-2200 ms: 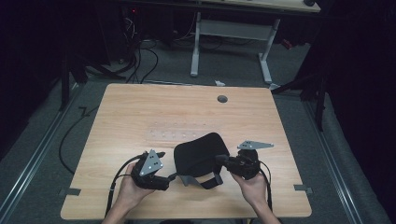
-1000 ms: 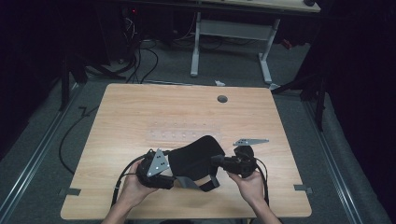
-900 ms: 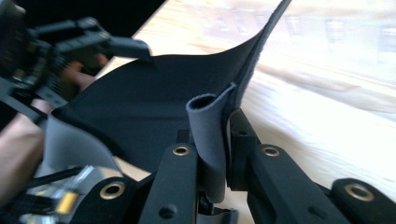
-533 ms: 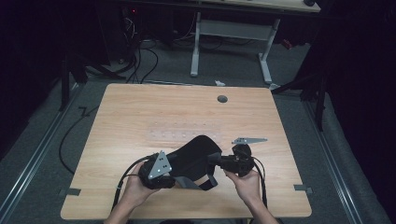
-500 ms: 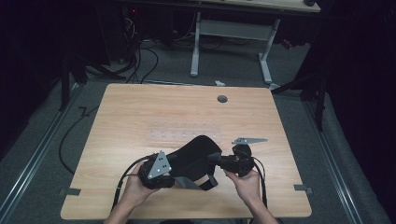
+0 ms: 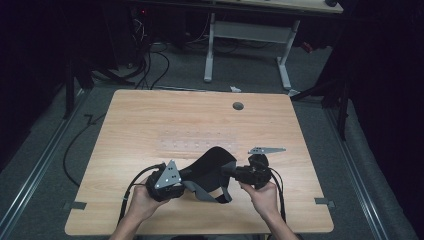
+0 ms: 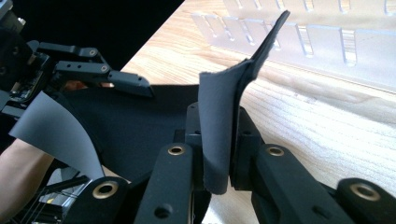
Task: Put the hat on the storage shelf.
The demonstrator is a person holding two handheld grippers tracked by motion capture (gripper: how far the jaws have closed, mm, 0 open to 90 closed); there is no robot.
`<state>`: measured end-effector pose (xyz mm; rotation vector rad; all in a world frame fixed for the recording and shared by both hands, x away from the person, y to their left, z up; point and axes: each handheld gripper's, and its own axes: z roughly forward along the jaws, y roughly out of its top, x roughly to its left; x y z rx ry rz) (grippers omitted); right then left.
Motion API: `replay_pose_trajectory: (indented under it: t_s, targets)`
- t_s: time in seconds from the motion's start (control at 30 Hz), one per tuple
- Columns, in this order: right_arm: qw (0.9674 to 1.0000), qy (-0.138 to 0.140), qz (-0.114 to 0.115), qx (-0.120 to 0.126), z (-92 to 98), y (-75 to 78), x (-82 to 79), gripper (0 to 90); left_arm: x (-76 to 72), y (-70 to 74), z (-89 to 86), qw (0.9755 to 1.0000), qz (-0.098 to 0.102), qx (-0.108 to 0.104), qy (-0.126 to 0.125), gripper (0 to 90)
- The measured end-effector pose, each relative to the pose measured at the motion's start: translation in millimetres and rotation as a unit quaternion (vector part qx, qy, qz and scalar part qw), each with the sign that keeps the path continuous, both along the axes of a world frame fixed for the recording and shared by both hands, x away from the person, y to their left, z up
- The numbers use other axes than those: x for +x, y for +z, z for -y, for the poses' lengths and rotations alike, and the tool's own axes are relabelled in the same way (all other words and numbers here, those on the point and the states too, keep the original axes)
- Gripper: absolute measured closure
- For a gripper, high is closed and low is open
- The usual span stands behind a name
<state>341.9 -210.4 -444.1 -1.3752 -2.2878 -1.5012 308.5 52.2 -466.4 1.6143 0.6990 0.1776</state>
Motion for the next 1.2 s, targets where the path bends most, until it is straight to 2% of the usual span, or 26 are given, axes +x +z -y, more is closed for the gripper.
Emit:
replay_pose_trajectory:
  t_s: [0.1, 0.2, 0.27, 0.3, 0.37, 0.5, 0.57, 0.67, 0.77, 0.87, 0.97, 1.2]
  targets:
    - [1.0, 0.0, -0.001, 0.0, -0.7, -1.2, 1.9, 78.8, -1.9, 0.3, -0.4, 0.9999, 0.0, 0.007, -0.015, 72.4]
    - [1.0, -0.003, -0.005, 0.003, -0.3, -2.6, 3.8, 76.1, -4.9, 1.2, 0.7, 0.9994, -0.004, 0.002, -0.035, 79.1]
    - [0.9999, -0.011, -0.002, 0.005, 0.6, -4.6, 6.0, 73.8, -6.6, 1.2, 2.2, 0.9988, -0.006, 0.001, -0.048, 84.8]
    - [0.9998, -0.016, -0.009, 0.012, 1.4, -6.0, 7.7, 73.4, -7.3, 0.9, 2.9, 0.9986, -0.005, 0.007, -0.052, 85.8]
    - [0.9997, -0.019, -0.005, 0.016, 2.0, -7.1, 9.5, 68.4, -8.4, -0.2, 5.7, 0.9984, -0.006, 0.014, -0.054, 86.2]
    - [0.9993, -0.03, 0.01, 0.021, 5.3, -6.7, 9.8, 60.2, -6.0, 0.8, 2.3, 0.9983, -0.029, 0.0, -0.051, 86.3]
    - [0.9987, -0.036, 0.019, 0.032, 9.2, -7.4, 7.9, 54.2, -4.3, 1.5, -0.9, 0.9981, -0.039, -0.009, -0.046, 86.3]
    - [0.998, -0.042, 0.03, 0.037, 15.2, -8.8, 4.4, 51.5, -2.1, 2.5, -5.6, 0.998, -0.049, -0.013, -0.038, 86.2]
    - [0.9979, -0.046, 0.04, 0.021, 18.6, -12.5, 0.1, 49.5, -0.3, 4.6, -9.4, 0.9975, -0.06, -0.018, -0.034, 86.2]
    - [0.9968, -0.052, 0.059, -0.015, 20.0, -19.0, -4.4, 47.3, -0.6, 7.1, -11.7, 0.9972, -0.062, -0.027, -0.031, 86.2]
    - [0.9925, -0.067, 0.083, -0.058, 22.6, -27.8, -8.2, 46.0, 0.1, 9.7, -14.3, 0.9966, -0.067, -0.04, -0.026, 86.2]
    - [0.9829, -0.1, 0.09, -0.126, 33.1, -44.9, -11.4, 47.0, 1.0, 14.6, -23.6, 0.9959, -0.07, -0.056, -0.013, 86.2]
